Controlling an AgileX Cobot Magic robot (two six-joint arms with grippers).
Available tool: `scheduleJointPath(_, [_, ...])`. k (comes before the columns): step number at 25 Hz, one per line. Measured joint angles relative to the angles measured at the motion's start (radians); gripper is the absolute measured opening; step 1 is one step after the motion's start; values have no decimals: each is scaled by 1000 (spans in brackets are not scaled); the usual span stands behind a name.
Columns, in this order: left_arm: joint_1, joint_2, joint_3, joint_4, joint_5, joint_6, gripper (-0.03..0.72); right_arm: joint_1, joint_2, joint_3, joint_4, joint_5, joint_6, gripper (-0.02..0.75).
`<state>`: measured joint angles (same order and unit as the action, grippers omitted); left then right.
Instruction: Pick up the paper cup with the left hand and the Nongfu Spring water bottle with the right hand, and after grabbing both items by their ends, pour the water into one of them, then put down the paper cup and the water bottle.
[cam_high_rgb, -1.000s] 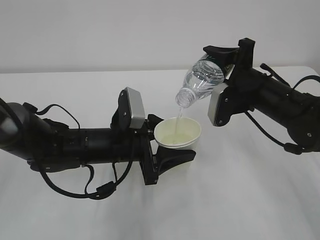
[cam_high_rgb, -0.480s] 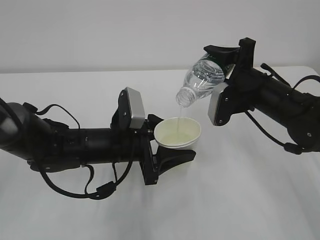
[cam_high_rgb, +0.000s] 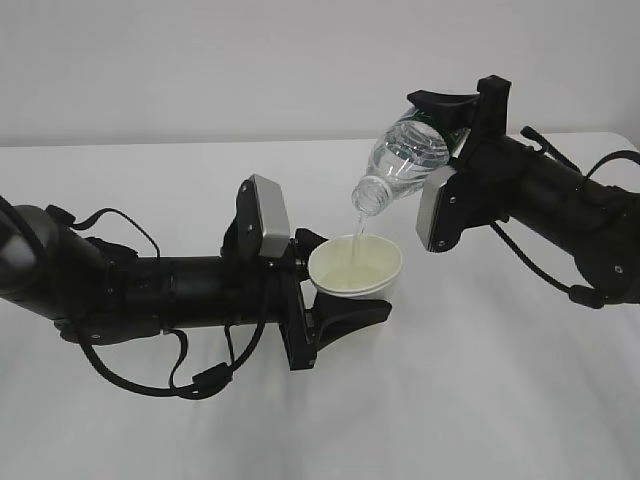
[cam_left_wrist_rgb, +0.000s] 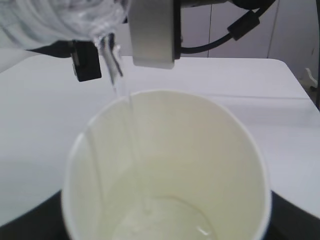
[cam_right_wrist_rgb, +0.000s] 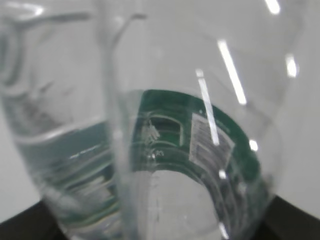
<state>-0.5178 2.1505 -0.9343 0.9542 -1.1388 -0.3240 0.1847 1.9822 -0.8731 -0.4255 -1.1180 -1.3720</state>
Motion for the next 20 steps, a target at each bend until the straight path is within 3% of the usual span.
scheduleJointPath(20, [0, 0, 0, 1, 0, 0, 482, 0, 0, 0, 0, 0, -5, 474])
